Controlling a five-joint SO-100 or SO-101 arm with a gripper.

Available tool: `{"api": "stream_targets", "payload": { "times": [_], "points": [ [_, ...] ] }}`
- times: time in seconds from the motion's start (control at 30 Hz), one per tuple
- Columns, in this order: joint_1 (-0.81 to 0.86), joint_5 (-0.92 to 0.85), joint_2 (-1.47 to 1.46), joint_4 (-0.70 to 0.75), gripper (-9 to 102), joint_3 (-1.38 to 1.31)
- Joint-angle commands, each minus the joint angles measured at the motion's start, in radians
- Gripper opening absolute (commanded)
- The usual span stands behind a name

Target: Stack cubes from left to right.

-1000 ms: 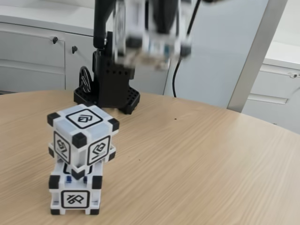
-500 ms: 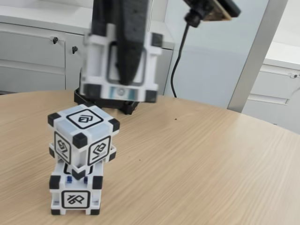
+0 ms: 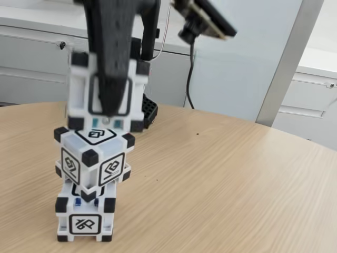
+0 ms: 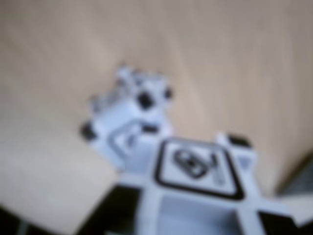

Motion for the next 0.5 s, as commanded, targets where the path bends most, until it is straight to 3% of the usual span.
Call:
{"api": "stream_targets", "payload": {
  "times": [0.0,0.47],
  "points": [
    [0.008,-0.015,0.006,0.011,19,0.015],
    [0.009,0.0,0.005,0.011,19,0.023]
  ]
}}
